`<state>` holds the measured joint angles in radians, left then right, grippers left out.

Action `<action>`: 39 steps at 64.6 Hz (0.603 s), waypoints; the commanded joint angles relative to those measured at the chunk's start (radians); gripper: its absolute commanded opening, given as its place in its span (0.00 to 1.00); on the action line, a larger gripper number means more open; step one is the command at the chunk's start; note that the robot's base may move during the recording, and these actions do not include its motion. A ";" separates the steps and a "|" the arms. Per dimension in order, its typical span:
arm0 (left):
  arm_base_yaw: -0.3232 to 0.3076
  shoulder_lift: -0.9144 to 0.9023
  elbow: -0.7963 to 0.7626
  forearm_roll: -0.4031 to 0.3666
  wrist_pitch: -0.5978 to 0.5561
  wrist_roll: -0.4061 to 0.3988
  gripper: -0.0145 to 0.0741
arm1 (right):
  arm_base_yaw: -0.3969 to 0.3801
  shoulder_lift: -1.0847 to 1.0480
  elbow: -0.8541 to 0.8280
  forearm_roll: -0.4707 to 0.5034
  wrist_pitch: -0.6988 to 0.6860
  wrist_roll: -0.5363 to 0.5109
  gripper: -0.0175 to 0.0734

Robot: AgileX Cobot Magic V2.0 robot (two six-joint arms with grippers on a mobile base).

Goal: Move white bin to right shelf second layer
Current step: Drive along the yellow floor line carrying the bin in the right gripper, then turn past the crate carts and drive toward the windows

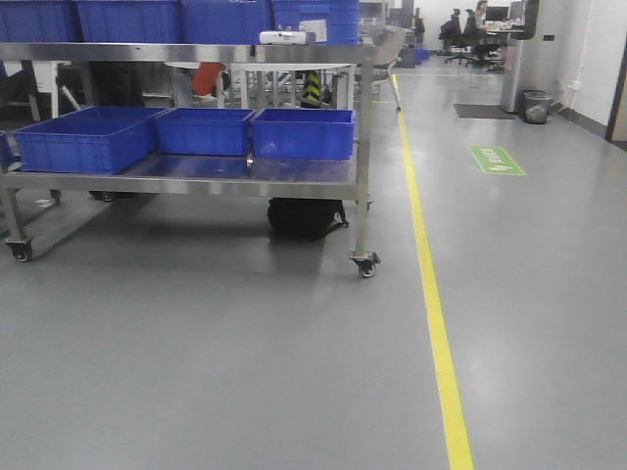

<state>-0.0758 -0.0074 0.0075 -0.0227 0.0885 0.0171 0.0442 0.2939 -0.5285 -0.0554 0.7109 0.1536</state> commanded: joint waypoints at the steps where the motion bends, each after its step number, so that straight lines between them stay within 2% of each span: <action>1: -0.004 -0.016 0.037 -0.006 -0.079 -0.005 0.26 | -0.007 0.007 -0.028 -0.003 -0.101 -0.004 0.25; 39: -0.004 -0.016 0.037 -0.006 -0.079 -0.005 0.26 | -0.007 0.007 -0.028 -0.003 -0.101 -0.004 0.25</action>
<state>-0.0758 -0.0074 0.0075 -0.0227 0.0885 0.0171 0.0442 0.2939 -0.5285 -0.0554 0.7109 0.1536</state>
